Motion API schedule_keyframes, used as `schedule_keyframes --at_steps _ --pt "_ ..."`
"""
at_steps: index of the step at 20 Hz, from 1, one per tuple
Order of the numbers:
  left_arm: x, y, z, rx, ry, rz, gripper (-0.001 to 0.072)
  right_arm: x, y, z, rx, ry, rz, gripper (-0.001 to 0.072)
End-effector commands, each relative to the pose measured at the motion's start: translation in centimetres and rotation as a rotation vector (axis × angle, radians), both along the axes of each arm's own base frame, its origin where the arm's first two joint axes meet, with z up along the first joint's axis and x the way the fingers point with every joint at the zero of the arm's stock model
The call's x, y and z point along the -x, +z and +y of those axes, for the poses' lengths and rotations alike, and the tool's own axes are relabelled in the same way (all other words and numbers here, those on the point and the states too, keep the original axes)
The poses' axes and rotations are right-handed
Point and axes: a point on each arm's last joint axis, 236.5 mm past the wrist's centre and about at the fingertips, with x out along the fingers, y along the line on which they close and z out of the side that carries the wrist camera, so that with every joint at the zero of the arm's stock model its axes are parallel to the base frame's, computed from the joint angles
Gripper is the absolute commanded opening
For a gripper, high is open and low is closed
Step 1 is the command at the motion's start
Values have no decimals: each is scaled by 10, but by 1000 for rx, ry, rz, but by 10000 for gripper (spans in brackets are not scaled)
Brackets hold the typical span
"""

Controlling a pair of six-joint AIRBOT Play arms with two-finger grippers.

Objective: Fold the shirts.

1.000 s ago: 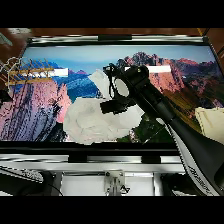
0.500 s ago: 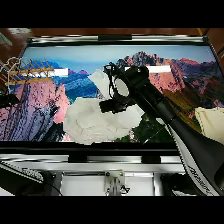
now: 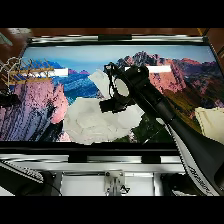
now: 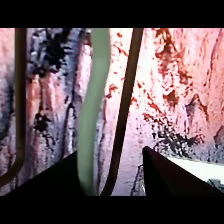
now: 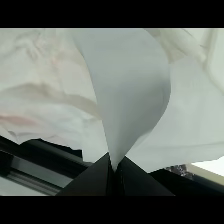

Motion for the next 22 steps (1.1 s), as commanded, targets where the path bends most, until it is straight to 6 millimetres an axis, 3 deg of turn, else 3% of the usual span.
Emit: schedule_keyframes --at_steps 1,3,7,11,15,19,22 --pt "1 -5 -1 7 -3 10 397 -2 0 -2 10 -1 -7 60" --pt "2 -8 -4 13 -8 19 337 -4 0 -5 21 -3 -16 60" --pt "1 -8 -4 11 -14 17 96 -5 0 -6 28 -5 -23 60" --pt "-3 7 -5 10 -25 7 59 -5 0 -6 29 3 -24 60" --pt "-24 53 -15 2 -49 -78 59 -6 0 -6 30 9 -27 60" --pt "-28 99 -25 -25 -35 -138 58 -5 0 -7 31 8 -25 59" --pt "-23 151 -24 -92 -24 -209 58 -10 10 -21 66 -3 -69 60"
